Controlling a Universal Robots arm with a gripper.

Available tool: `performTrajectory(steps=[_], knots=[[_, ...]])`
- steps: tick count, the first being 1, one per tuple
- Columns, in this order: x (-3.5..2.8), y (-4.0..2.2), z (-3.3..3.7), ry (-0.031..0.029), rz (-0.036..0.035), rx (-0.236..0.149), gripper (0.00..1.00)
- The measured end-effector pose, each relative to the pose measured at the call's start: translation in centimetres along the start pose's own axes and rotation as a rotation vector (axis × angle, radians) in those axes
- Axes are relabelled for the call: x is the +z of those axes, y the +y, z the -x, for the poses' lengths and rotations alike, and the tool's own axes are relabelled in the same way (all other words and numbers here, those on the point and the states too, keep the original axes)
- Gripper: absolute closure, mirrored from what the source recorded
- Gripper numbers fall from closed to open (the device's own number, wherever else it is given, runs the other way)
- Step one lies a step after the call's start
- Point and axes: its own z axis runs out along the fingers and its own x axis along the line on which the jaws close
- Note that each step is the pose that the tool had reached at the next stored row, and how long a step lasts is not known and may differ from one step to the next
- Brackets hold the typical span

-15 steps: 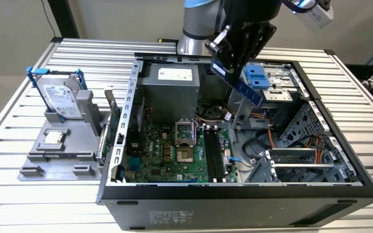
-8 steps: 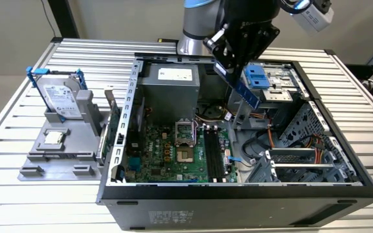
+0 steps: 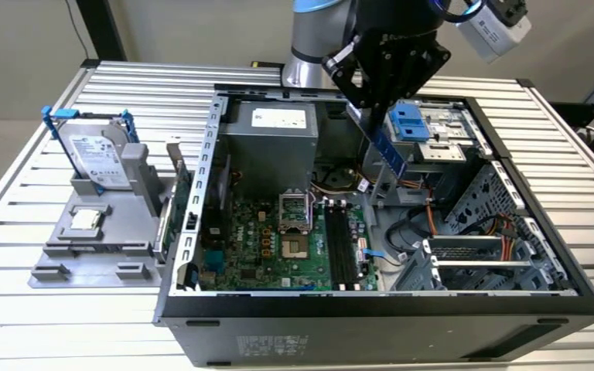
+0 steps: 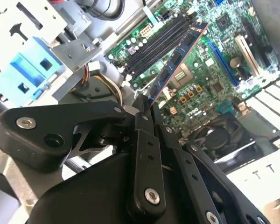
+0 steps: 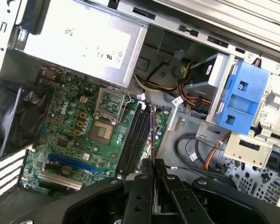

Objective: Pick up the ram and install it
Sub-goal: 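Insert the ram into the slot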

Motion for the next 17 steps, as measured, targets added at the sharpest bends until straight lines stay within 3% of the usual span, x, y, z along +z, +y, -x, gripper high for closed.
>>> performTrajectory(steps=[15,17], knots=[[0.03,0.00,0.00,-0.0003,-0.0151,0.271,1.00],[0.03,0.00,0.00,-0.0002,-0.0154,0.277,1.00]])
